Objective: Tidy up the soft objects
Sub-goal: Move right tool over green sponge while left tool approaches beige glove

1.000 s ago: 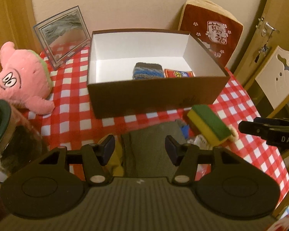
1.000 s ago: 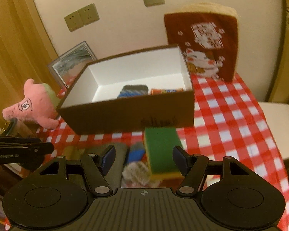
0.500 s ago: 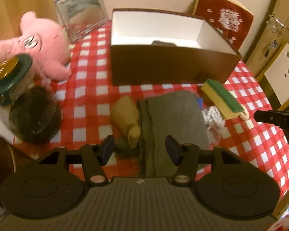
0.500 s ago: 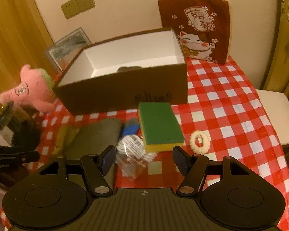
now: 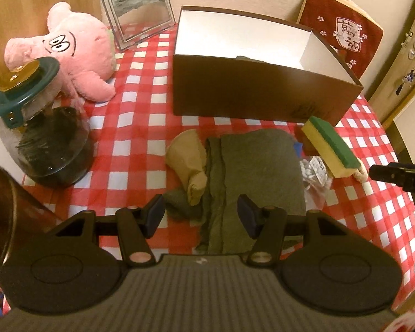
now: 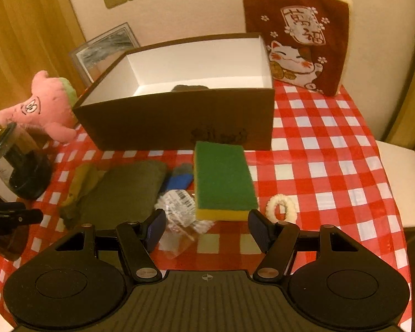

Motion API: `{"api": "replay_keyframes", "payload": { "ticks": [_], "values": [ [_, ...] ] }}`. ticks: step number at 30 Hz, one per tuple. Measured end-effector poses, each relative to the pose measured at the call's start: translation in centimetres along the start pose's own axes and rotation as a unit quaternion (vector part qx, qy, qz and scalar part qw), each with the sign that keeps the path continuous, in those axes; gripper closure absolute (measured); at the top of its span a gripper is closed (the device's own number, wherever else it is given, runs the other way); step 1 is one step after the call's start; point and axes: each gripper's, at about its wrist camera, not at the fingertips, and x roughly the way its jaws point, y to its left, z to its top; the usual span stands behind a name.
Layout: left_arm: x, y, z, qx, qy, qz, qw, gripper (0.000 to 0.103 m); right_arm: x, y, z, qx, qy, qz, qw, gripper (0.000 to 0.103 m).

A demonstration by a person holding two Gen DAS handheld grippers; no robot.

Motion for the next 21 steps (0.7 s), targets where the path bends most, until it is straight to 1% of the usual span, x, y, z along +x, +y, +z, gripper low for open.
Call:
{"api": "replay_keyframes", "payload": {
  "ticks": [11, 15, 16, 17, 18, 21],
  "values": [
    [2.5, -1.0, 1.8, 0.002, 0.005, 0.011, 0.9999, 0.047, 1.8, -2.1, 1.2, 0.021, 0.009, 0.025, 0.999, 0.037],
    [3.5, -1.1, 2.4, 0.002, 0.009, 0.013, 0.9999, 0.047, 3.2, -2.9, 2.0, 0.033, 0.014, 0.024, 0.999, 0.037],
    [3.7, -1.1, 2.5, 0.002, 0.011, 0.013, 0.9998, 0.047, 3.8, -3.1, 2.3, 0.039, 0.019, 0.026, 0.999, 0.034],
    [4.0, -1.1, 2.6, 0.003, 0.012, 0.013, 0.9998, 0.047, 4.3, -3.3, 2.5, 0.046, 0.027, 0.027, 0.998, 0.029],
    [4.3, -1.1, 2.7, 0.005, 0.013, 0.013, 0.9998, 0.047, 4.8, -3.5, 2.6, 0.051, 0.032, 0.027, 0.998, 0.018],
    [5.1, -1.1, 3.0, 0.008, 0.015, 0.014, 0.9998, 0.047, 5.7, -3.8, 3.0, 0.050, 0.024, 0.029, 0.998, 0.014]
  ]
}}
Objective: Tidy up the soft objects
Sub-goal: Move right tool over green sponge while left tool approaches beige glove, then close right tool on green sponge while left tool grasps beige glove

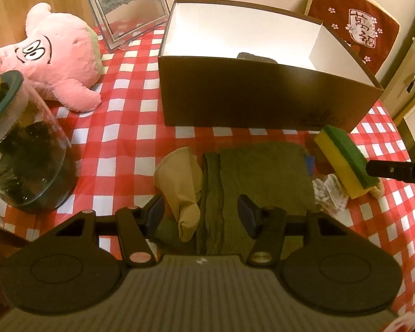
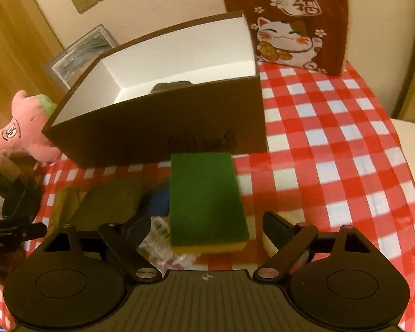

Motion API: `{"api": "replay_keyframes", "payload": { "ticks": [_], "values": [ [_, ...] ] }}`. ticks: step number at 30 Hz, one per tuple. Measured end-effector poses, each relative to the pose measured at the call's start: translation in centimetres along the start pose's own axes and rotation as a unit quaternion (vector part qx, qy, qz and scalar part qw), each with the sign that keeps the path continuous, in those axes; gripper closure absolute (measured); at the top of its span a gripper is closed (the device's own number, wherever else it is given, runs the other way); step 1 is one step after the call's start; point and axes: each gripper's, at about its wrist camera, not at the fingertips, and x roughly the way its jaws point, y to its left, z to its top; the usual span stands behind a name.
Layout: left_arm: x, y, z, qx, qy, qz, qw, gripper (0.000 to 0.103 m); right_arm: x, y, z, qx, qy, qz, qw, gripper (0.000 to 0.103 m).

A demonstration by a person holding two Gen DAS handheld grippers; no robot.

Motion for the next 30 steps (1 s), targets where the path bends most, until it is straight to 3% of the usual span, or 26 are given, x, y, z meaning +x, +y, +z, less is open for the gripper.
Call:
{"api": "replay_keyframes", "payload": {
  "ticks": [20, 23, 30],
  "values": [
    [4.0, 1.0, 1.2, 0.004, 0.028, 0.012, 0.9995, 0.047, 5.5, 0.3, 1.1, -0.030, 0.030, -0.023, 0.999, 0.015],
    [4.2, 1.0, 1.3, 0.005, 0.030, 0.010, 0.9995, 0.047, 5.6, 0.3, 1.0, -0.036, 0.027, -0.020, 0.999, 0.032],
    [4.5, 1.3, 1.3, 0.004, 0.033, 0.012, 0.9994, 0.049, 4.6, 0.6, 0.9, -0.051, -0.007, -0.020, 0.998, 0.033]
  ]
}}
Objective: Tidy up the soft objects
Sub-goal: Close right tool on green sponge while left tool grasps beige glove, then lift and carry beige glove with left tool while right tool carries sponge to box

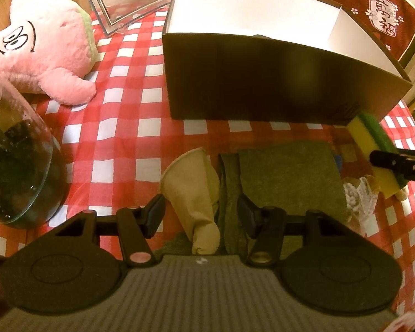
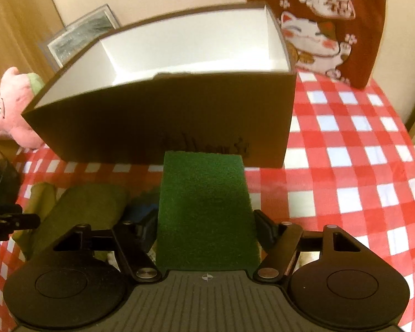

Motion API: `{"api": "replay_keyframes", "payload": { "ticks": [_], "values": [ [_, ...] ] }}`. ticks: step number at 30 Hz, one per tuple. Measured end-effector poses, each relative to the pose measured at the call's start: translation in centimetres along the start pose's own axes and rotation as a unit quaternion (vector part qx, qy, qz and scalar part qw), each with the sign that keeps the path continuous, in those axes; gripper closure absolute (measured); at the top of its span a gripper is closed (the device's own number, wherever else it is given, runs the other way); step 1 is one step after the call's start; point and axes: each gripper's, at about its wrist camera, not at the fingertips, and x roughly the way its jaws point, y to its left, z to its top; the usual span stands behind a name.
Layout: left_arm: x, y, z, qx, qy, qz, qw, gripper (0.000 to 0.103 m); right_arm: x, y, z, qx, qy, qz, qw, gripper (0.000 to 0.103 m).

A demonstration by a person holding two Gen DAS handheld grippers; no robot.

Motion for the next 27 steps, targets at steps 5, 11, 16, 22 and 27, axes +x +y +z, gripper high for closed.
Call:
{"api": "replay_keyframes", "payload": {
  "ticks": [5, 11, 16, 22, 27],
  "values": [
    [0.0, 0.5, 0.1, -0.008, 0.001, -0.001, 1.0000, 0.054, -1.3, 0.5, 0.3, -0.002, -0.018, 0.003, 1.000, 0.033],
    [1.2, 0.9, 0.0, -0.020, 0.014, -0.008, 0.9997, 0.069, -1.9, 0.5, 0.5, 0.003, -0.026, 0.003, 1.000, 0.033],
    [1.7, 1.4, -0.1, -0.032, 0.019, -0.020, 0.9991, 0.085, -2.2, 0.2, 0.3, 0.008, -0.025, 0.000, 1.000, 0.033],
    [0.7, 1.5, 0.0, -0.032, 0.004, -0.030, 0.9990, 0.098, -2.8, -0.2, 0.0, 0.015, -0.027, -0.001, 1.000, 0.033],
    [-1.1, 1.9, 0.2, -0.044, -0.014, -0.036, 0.9983, 0.099, -3.5, -0.4, -0.1, 0.017, -0.032, 0.000, 0.999, 0.033]
  ]
}}
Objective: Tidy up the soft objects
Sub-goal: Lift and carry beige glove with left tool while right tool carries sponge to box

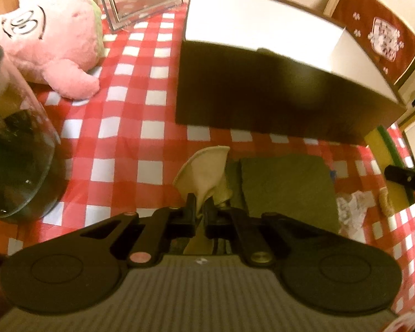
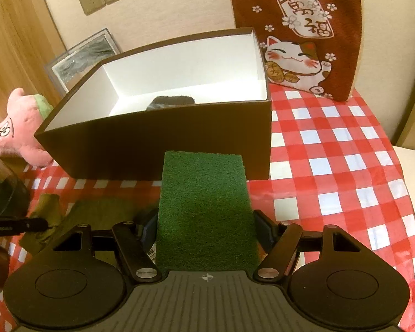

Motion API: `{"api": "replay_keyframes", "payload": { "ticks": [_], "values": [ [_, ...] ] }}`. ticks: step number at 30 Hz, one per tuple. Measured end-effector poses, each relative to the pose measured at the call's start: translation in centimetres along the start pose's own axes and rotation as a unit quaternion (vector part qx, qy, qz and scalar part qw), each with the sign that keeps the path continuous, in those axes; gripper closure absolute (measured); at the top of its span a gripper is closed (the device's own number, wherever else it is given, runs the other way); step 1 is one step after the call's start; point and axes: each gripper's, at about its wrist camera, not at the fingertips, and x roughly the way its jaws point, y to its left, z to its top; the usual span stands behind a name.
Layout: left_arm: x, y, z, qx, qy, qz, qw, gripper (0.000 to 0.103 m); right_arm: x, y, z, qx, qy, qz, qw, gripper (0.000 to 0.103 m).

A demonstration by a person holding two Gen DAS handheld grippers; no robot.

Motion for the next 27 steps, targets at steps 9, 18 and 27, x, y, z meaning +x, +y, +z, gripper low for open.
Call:
{"api": "replay_keyframes", "payload": {
  "ticks": [9, 18, 27],
  "values": [
    [-4.3, 0.4, 1.2, -0.015, -0.043, -0.008, 0.9989, 0.099, -2.1, -0.1, 0.4, 0.003, -0.021, 0.006, 1.000, 0.033],
    [-7.8, -0.9, 3.3, -0.009, -0.088, -0.029, 0.9956, 0.099, -4.7, 0.7, 1.8, -0.005, -0.054, 0.023, 0.998, 0.033],
    [-8.7, -3.3, 6.3, 0.018, -0.115, -0.037, 0.9925, 0.099, -6.1, 1.5, 4.3, -0.027, -0.082, 0.034, 0.996, 0.033]
  ]
}}
